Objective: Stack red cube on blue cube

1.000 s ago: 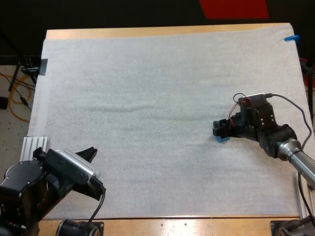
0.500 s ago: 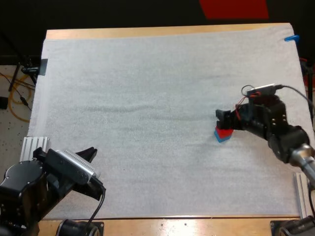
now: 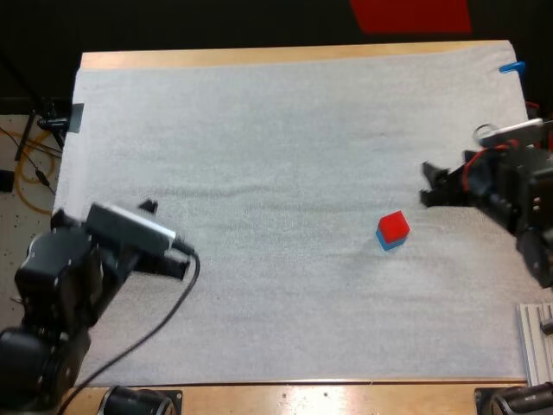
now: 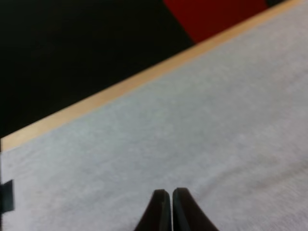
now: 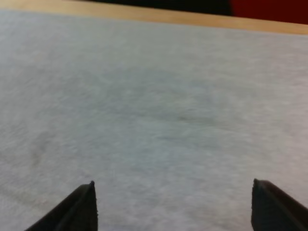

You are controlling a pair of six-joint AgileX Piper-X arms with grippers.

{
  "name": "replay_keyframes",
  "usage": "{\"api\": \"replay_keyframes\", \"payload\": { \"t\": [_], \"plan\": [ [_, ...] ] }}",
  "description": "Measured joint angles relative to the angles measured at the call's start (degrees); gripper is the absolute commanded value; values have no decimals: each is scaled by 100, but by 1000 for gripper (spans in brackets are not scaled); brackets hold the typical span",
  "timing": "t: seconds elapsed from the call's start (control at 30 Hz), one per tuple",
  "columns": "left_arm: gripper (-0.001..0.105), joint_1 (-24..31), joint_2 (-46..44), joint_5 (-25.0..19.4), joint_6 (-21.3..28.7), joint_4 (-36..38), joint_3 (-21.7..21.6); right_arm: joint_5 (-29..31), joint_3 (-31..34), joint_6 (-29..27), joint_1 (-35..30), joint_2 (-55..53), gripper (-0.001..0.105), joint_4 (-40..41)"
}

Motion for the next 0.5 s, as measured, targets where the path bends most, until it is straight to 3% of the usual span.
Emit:
{"api": "replay_keyframes", "payload": {
  "t": [0.27,0.5],
  "plan": [
    [0,1031,303,-74,31,-373,0,-49,-93,-388,-1327,-767,65,631],
    [0,1223,-336,-80,31,-260,0,-77,-93,-610,-1522,-1760,65,1239]
  ]
}}
